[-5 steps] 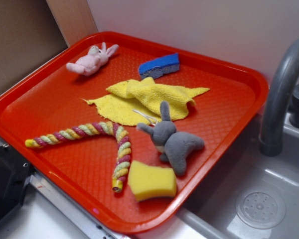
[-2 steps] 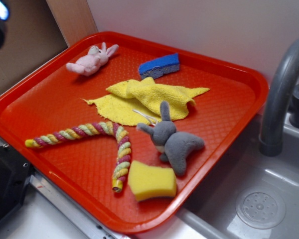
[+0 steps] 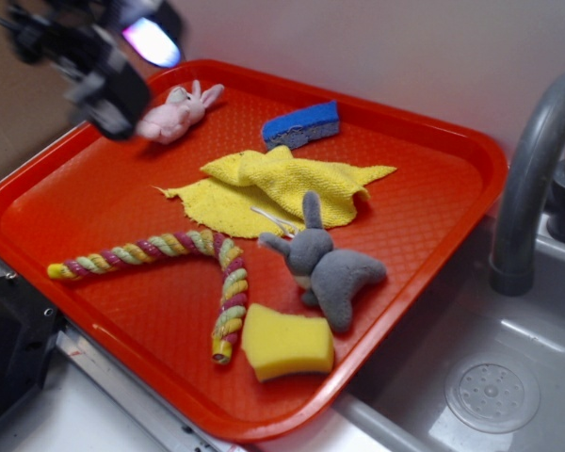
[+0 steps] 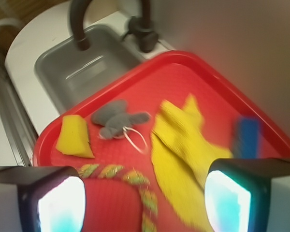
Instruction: Grab the gray animal.
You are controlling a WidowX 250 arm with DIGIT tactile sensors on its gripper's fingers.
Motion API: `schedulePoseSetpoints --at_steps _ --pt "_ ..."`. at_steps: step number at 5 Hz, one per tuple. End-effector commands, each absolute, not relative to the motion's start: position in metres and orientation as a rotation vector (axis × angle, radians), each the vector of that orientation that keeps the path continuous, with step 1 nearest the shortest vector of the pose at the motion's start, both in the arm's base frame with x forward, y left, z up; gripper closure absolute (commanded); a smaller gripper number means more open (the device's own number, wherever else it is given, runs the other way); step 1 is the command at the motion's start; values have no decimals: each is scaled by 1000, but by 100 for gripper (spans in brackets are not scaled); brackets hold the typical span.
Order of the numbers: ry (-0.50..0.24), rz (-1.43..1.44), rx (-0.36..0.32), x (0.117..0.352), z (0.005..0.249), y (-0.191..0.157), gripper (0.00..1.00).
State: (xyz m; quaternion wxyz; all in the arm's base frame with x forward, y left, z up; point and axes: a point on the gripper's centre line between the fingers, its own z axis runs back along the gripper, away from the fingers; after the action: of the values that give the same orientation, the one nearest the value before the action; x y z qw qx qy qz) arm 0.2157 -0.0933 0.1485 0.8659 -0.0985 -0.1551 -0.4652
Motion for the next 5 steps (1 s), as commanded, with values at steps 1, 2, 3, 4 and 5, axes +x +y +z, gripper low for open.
schedulePoseSetpoints --at_steps 1,2,3,4,5 --pt "-255 -1253 -189 221 105 -162 0" --pt "-166 -1254 -134 222 78 -174 0" --pt "-119 -1235 -115 227 60 -176 0" --pt "-72 -1231 -108 234 41 -175 0" --pt "-36 -1257 -92 231 27 -175 0"
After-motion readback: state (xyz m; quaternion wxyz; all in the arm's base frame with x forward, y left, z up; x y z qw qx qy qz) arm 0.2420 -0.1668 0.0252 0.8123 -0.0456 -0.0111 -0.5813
